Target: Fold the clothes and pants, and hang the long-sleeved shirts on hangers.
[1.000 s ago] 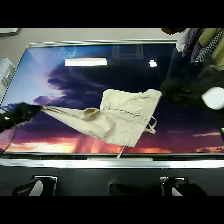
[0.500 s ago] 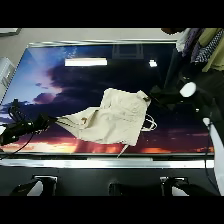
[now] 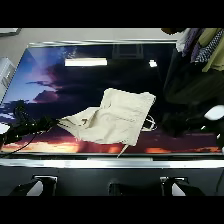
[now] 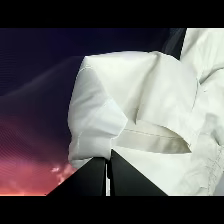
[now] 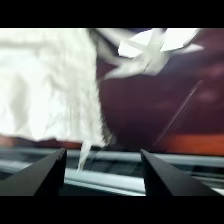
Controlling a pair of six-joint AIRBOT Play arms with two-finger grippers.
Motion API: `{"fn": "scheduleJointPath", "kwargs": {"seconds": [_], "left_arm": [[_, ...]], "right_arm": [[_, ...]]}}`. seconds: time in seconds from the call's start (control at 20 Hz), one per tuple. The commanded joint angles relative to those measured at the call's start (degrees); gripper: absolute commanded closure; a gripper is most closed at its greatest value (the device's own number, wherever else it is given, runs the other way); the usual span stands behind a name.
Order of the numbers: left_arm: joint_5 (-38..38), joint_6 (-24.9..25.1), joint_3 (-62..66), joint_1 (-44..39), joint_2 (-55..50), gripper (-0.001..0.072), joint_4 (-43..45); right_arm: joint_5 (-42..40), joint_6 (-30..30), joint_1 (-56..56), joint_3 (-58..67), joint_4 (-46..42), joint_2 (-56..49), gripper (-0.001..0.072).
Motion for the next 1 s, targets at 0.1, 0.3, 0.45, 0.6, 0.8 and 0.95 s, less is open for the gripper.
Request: {"fn": "scheduleJointPath", "kwargs": {"seconds": [0.1,0.3,0.45,0.6,0.8,0.95], "left_arm": [[-0.1,0.2,0.0,0.0,-0.2,0.0698,0.2],[-0.4,0.2,0.0,0.0,-0.2,0.0698,0.2],[-0.7,0.2,0.0,0.0,-0.2,0.0699,0.2],[-0.8,0.2,0.0,0.0,-0.2,0.0698,0.2],[-0.8,0.2,0.0,0.0,-0.2,0.0698,0.2],[-0.8,0.2,0.0,0.0,-0.2,0.0699,0.2]], "right_arm": [[-17.8,3.9,16.5,-20.4,13.0,4.9,0.0154],[-29.9,9.7,28.7,-22.0,13.5,1.9,0.0154],[-34.9,10.4,31.7,-22.0,13.5,-1.4,0.0162],[-38.8,10.4,31.7,-21.7,13.5,-1.7,0.0173],[-36.7,9.6,31.5,-19.7,11.5,-1.7,0.0174],[-33.6,12.4,31.4,-17.5,7.2,-1.7,0.0174]]}}
